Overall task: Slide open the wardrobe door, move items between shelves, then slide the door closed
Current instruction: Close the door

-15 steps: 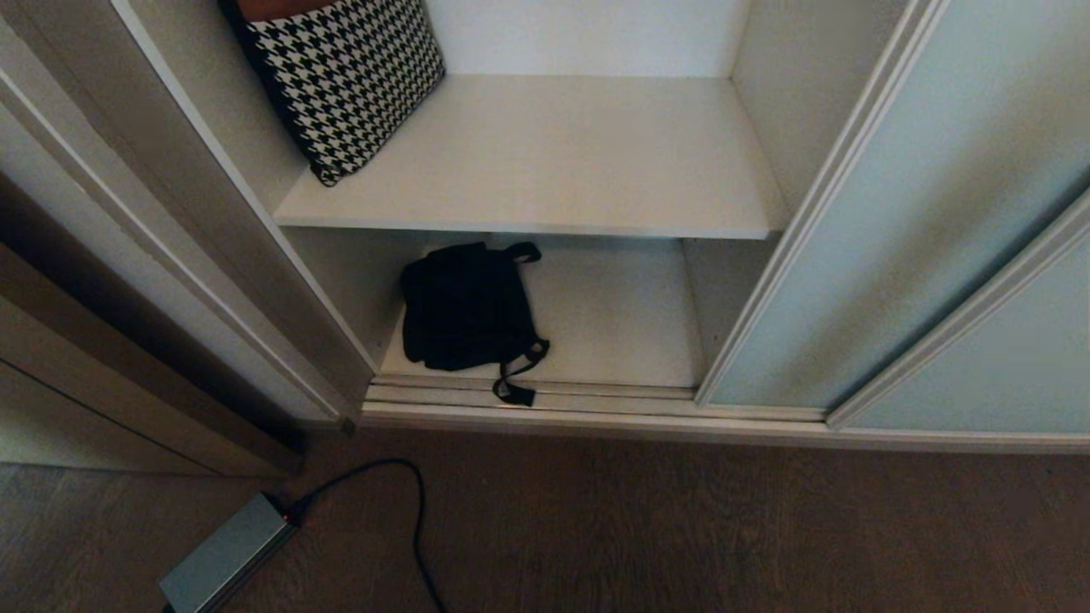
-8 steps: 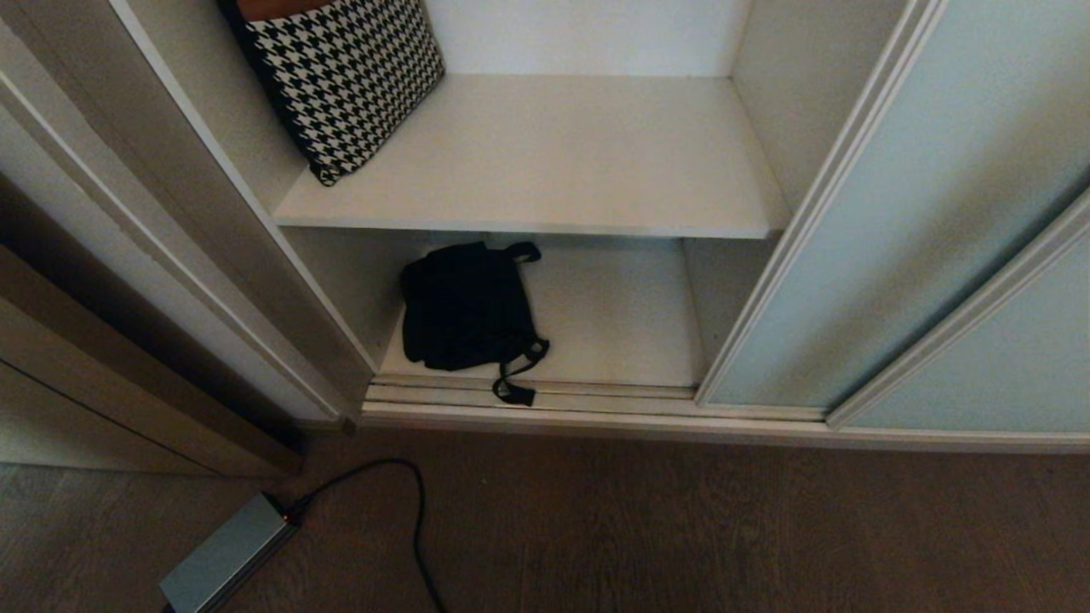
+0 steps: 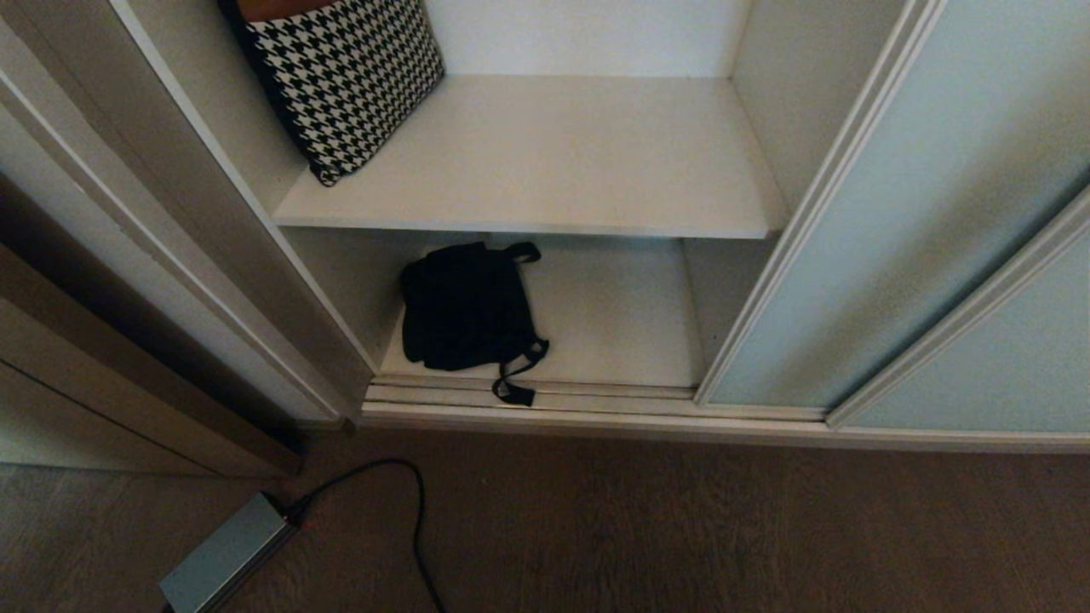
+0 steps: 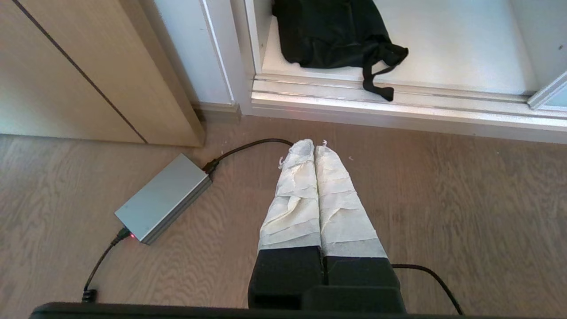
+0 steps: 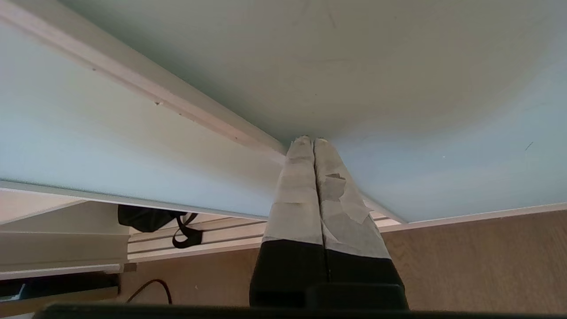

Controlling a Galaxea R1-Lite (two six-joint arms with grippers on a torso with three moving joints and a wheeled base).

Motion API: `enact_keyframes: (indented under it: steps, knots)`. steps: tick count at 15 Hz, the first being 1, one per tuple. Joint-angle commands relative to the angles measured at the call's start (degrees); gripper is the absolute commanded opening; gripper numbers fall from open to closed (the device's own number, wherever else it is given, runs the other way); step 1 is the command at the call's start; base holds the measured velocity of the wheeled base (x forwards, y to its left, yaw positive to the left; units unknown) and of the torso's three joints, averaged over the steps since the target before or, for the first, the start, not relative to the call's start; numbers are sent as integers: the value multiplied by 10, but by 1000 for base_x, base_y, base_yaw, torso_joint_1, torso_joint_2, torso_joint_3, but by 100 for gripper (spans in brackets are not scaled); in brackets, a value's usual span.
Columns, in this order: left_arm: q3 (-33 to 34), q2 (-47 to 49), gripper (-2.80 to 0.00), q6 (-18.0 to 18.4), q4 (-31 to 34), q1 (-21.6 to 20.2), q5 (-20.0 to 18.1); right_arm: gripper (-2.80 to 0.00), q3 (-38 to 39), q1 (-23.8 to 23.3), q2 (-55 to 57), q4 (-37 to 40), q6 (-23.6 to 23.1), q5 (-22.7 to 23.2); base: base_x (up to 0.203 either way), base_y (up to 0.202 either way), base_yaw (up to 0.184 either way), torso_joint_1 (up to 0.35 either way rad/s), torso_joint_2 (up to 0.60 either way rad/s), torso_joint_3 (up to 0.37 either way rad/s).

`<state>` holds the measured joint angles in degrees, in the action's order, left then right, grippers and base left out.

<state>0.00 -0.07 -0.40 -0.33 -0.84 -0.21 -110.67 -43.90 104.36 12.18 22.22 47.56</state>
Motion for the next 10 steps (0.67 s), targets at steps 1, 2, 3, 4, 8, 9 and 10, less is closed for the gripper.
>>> enact_keyframes:
  steps: [1, 2, 3, 4, 8, 9, 10]
  knots:
    - [0, 0, -280, 0, 0, 0, 0, -280, 0, 1, 12, -9, 2, -4, 0, 0, 0, 0, 0, 0]
    - [0, 1, -280, 0, 0, 0, 0, -280, 1, 0, 15, -14, 2, -8, 0, 0, 0, 0, 0, 0]
    - [0, 0, -280, 0, 0, 0, 0, -280, 2, 0, 17, -13, 4, -17, 0, 0, 0, 0, 0, 0]
    - [0, 0, -280, 0, 0, 0, 0, -280, 2, 1, 17, -12, 9, -20, 0, 0, 0, 0, 0, 0]
    - [0, 0, -280, 0, 0, 0, 0, -280, 3, 35, 6, -12, 19, -22, 0, 0, 0, 0, 0, 0]
    - [0, 0, -280, 0, 0, 0, 0, -280, 5, 45, 2, -11, 19, -25, 0, 0, 0, 0, 0, 0]
    - [0, 0, -280, 0, 0, 0, 0, -280, 5, 55, 1, -11, 18, -32, 0, 0, 0, 0, 0, 0]
